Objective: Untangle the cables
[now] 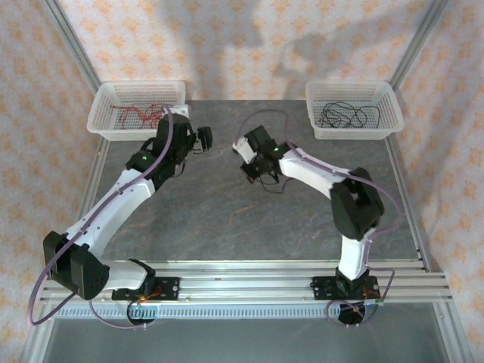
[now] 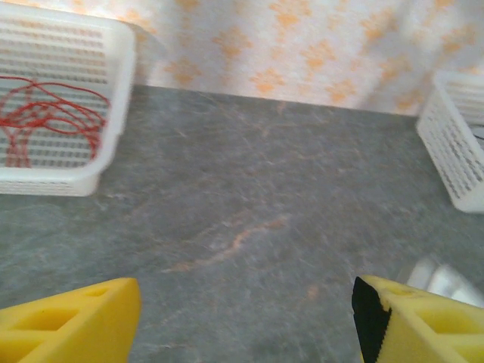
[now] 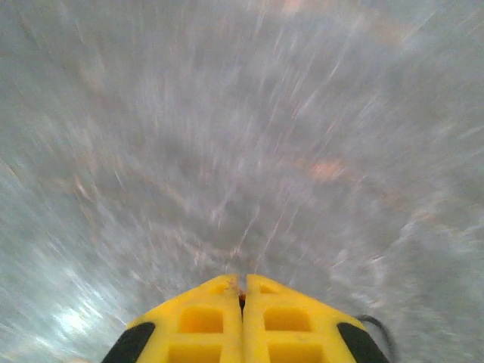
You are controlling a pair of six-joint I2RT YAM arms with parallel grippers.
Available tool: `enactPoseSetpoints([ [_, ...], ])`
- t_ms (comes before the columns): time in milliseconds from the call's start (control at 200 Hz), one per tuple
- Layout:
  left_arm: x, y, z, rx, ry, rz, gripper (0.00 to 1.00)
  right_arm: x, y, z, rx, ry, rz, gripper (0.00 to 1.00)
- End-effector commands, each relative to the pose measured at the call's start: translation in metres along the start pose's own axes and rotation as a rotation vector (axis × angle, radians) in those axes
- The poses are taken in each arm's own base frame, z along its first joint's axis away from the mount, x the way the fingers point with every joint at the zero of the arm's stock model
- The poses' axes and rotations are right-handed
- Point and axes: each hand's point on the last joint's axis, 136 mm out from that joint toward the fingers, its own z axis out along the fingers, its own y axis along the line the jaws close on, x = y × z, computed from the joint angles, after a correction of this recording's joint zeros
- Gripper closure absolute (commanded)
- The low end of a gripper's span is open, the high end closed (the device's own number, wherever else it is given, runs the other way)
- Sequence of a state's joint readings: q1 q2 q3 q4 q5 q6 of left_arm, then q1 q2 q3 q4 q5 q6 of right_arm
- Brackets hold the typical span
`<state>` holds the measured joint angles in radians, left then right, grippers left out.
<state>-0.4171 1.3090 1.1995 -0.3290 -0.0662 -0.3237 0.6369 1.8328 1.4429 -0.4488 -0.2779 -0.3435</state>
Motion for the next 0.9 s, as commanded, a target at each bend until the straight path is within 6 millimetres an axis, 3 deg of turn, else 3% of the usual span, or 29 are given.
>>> enactPoseSetpoints([
  [0,-0.003,-0.026,-0.007,0.088,-0.095,0.014,0.24,-0.077,-0.018,-0.07,0.031,-0.284,0.191,1.0],
  [145,0.007,-0.044,-0.024,0.137,-0.183,0.051,0.26,-0.095,-0.042,-0.101,0.007,-0.385,0.453,1.0],
  [290,0.017,-0.056,-0.041,0.251,-0.229,0.052,0.26,-0.113,-0.044,-0.127,-0.105,-0.506,0.618,1.0],
  [440,0.043,-0.078,-0.046,0.382,-0.196,0.112,0.25,-0.132,-0.046,-0.151,-0.151,-0.602,0.722,1.0],
  [696,0.098,-0.117,-0.032,0.467,-0.124,0.352,0.25,-0.137,-0.046,-0.157,-0.176,-0.623,0.787,1.0],
  [896,0.099,-0.127,-0.008,0.438,-0.127,0.409,0.25,-0.133,-0.046,-0.161,-0.17,-0.627,0.787,1.0],
])
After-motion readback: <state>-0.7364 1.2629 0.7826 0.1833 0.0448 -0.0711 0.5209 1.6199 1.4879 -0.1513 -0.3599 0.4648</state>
